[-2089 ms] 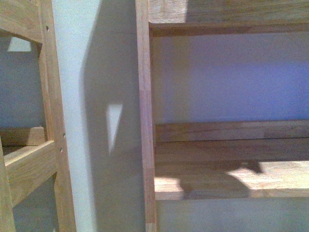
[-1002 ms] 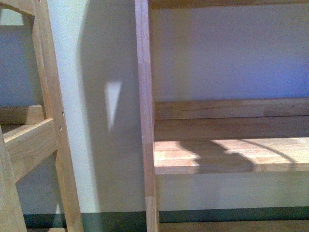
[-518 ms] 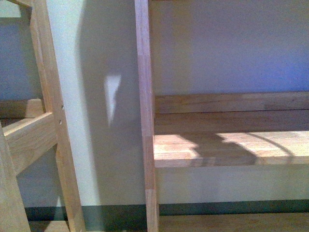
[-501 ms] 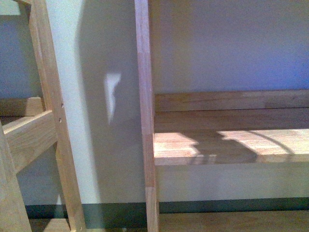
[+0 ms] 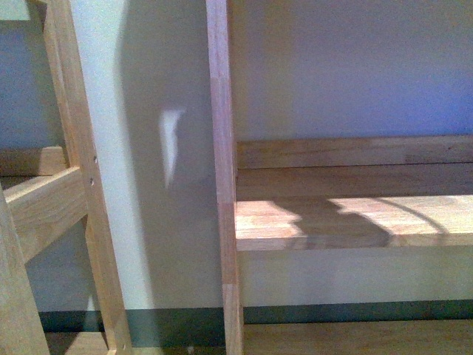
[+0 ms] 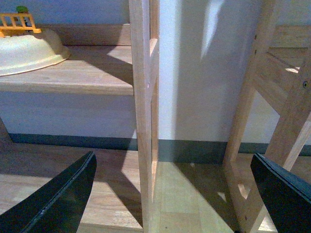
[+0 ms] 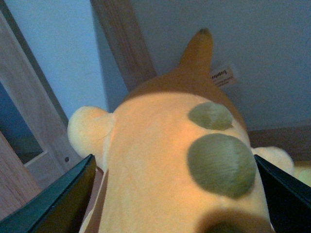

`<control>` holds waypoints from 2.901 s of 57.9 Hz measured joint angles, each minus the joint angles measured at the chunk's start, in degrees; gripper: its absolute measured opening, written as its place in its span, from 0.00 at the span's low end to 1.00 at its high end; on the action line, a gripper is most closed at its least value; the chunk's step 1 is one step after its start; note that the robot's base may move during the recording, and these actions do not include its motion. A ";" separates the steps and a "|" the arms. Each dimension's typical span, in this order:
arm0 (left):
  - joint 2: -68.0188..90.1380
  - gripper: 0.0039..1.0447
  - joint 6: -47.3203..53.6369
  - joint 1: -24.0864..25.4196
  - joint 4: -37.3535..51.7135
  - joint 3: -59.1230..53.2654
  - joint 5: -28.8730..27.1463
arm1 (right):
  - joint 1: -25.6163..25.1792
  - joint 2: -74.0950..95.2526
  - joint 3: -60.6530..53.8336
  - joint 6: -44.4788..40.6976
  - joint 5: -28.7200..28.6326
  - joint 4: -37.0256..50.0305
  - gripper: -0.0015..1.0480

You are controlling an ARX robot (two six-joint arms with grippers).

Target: Put away toys

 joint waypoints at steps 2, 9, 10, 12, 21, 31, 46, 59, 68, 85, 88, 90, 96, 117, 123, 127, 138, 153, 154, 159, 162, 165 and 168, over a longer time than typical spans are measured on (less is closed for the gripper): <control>0.00 0.94 0.00 0.00 0.00 0.00 0.00 | -0.04 -0.79 -0.66 -1.07 0.83 0.13 0.95; 0.00 0.94 0.00 0.00 0.00 0.00 0.00 | -0.55 -3.98 -3.67 -4.42 3.41 2.01 0.94; 0.00 0.94 0.00 0.00 0.00 0.02 0.00 | -0.68 -4.79 -4.55 -5.07 4.37 2.49 0.94; 0.00 0.94 0.00 0.00 0.00 0.02 0.00 | -0.90 -6.16 -6.19 -6.67 5.73 3.56 0.94; 0.00 0.94 0.00 0.00 0.00 0.00 0.00 | -1.70 -14.75 -17.90 -12.63 9.53 10.58 0.94; 0.00 0.94 0.00 0.00 0.00 0.00 0.00 | -2.01 -25.77 -33.70 -14.69 10.47 18.03 0.94; 0.00 0.94 0.00 0.00 0.00 0.00 0.00 | -1.64 -44.13 -58.42 -12.63 9.70 24.17 0.94; 0.00 0.94 0.00 0.00 0.00 0.02 0.00 | -0.37 -65.22 -83.54 -10.14 10.60 25.59 0.94; 0.00 0.94 -0.02 0.00 0.00 0.02 0.00 | 3.69 -77.90 -96.15 -14.27 16.79 24.11 0.94; 0.00 0.94 0.00 0.00 0.00 0.00 0.02 | 0.90 -87.17 -102.64 -20.37 18.51 0.00 0.55; 0.00 0.94 0.00 0.00 0.00 0.00 0.02 | -0.42 -88.45 -104.76 -20.61 17.51 0.61 0.46; 0.00 0.94 0.00 0.00 0.00 0.02 0.00 | -1.33 -89.48 -106.16 -20.83 16.57 1.25 0.40; 0.00 0.94 0.00 0.00 0.00 0.00 0.02 | -8.04 -91.89 -109.48 -21.18 8.33 2.36 0.23; 0.00 0.94 0.00 0.00 0.00 0.02 0.02 | -10.88 -96.78 -117.48 -21.38 7.32 5.22 0.03; 0.00 0.94 0.00 0.00 0.00 0.00 0.00 | -10.88 -97.68 -118.90 -21.38 7.32 5.64 0.03; 0.00 0.94 0.00 0.00 0.00 0.00 0.02 | -10.88 -98.40 -119.78 -21.38 7.30 5.92 0.03; 0.00 0.94 0.00 0.00 0.00 0.00 0.02 | -10.88 -99.67 -121.61 -21.38 7.30 6.32 0.03; 0.00 0.94 0.00 0.00 0.00 0.02 0.02 | -10.93 -101.04 -123.12 -21.38 7.30 6.69 0.03; 0.00 0.94 0.00 0.00 0.00 0.02 0.00 | -10.93 -101.15 -123.23 -21.38 7.30 6.73 0.03; 0.00 0.94 0.00 0.00 0.00 0.00 0.00 | -10.93 -101.61 -123.84 -21.38 7.30 6.88 0.03; 0.00 0.94 0.00 0.00 0.00 0.02 0.00 | -10.93 -101.70 -124.06 -21.38 7.30 6.88 0.03; 0.00 0.94 0.00 0.00 0.00 0.02 0.00 | -10.93 -101.98 -124.41 -21.38 7.30 6.97 0.03; 0.00 0.94 0.00 0.00 0.00 0.00 0.02 | -10.95 -103.54 -125.81 -21.38 7.23 7.13 0.03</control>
